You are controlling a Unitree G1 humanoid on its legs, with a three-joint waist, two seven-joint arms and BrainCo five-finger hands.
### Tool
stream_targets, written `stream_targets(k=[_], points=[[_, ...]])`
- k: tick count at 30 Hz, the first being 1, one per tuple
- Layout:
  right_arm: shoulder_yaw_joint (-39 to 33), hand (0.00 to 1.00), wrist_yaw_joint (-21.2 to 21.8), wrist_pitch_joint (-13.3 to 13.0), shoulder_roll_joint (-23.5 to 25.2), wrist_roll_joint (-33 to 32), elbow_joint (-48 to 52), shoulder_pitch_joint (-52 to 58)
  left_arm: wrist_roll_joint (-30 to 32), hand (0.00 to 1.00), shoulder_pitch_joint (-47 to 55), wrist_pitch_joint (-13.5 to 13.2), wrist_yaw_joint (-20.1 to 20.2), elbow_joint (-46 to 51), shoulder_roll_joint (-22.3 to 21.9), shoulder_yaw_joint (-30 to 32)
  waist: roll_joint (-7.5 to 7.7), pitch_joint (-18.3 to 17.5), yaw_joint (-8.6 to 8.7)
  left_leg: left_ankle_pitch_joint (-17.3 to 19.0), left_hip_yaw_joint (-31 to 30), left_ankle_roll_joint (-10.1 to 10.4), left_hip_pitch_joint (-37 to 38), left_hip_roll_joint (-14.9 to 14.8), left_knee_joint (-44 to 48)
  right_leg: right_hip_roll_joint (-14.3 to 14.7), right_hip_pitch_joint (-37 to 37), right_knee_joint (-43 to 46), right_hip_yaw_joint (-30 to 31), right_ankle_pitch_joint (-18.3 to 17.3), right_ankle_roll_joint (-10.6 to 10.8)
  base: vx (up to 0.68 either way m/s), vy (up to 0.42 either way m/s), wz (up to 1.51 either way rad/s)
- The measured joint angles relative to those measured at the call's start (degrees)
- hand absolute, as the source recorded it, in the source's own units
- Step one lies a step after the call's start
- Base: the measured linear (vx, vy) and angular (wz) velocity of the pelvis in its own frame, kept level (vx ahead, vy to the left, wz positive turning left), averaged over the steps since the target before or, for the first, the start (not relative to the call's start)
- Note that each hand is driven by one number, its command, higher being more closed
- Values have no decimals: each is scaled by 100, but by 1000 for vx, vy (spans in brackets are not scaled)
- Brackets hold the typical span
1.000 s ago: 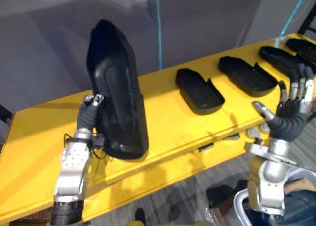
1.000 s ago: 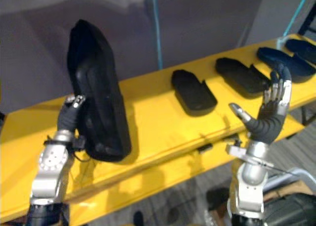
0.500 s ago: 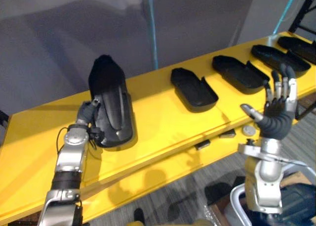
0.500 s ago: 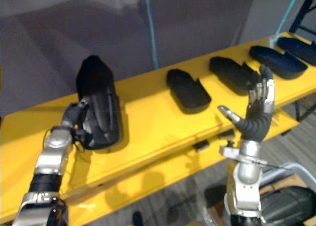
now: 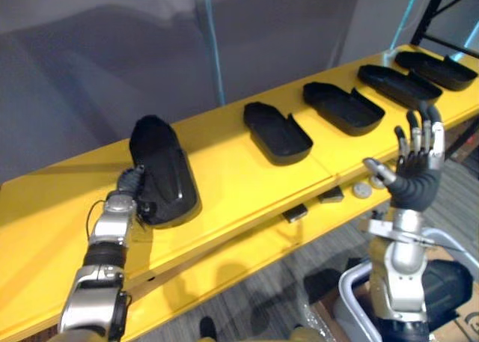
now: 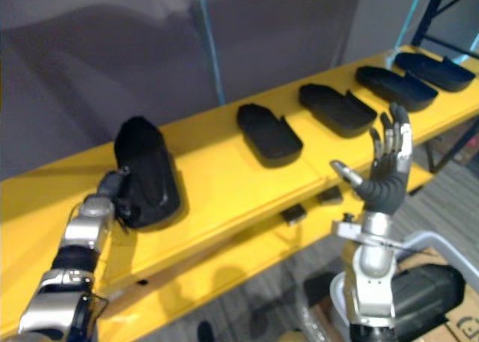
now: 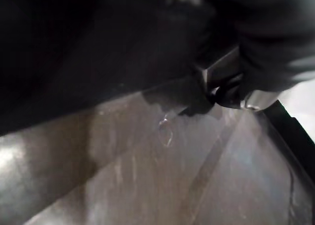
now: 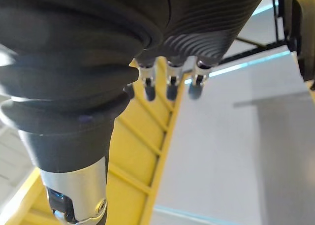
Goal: Walk over and take plastic housings, then place them on the shelf
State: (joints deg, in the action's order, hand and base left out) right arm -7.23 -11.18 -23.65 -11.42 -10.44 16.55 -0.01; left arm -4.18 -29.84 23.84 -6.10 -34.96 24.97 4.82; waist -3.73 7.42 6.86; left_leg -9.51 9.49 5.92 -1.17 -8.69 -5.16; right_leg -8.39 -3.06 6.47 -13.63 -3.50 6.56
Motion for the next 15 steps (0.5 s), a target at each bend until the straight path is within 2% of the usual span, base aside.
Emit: stream_targets(k=[6, 15], points=[[-2, 0, -34, 0, 1, 7, 0, -27, -60, 100, -23, 238, 1, -56, -132, -116, 3, 1, -9, 0, 0, 0, 4, -6, 0, 8, -3, 6, 4, -1, -2, 0, 0, 0], [1, 0, -170, -1, 7, 40, 0, -29, -304, 100, -23, 216, -17, -59, -192, -119, 61, -15, -11, 3, 6, -4, 13, -13, -1, 13, -17, 1, 8, -3, -5, 0, 0, 0]])
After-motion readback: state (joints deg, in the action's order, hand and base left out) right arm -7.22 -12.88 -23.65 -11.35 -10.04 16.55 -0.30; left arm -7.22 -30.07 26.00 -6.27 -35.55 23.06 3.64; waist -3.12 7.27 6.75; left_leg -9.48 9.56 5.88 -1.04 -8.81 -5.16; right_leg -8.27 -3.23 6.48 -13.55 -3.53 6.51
